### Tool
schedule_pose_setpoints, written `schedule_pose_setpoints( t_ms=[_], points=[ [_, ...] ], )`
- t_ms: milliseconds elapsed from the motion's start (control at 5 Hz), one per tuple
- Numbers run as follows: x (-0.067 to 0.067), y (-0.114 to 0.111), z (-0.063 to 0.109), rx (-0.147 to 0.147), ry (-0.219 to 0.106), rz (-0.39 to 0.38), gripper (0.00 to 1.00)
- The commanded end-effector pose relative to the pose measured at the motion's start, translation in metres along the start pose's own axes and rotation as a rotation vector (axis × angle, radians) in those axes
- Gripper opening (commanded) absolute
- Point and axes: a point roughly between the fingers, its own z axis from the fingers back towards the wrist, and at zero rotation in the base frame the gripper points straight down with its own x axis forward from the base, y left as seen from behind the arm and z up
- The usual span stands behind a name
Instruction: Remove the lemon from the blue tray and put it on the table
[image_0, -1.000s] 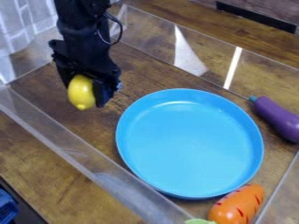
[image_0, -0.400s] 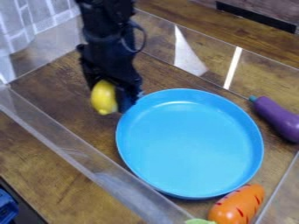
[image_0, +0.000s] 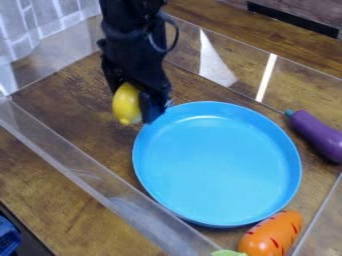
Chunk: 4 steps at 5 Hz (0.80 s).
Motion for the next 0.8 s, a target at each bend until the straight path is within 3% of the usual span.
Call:
schedule_pose_setpoints(
  t_ms=[0,600],
  points=[
    [-0.004,0.013,-0.002,0.025,-0.052,-0.027,0.0],
    [-0.005,0.028,-0.018,0.045,-0.084,-0.181,0.0]
  ],
)
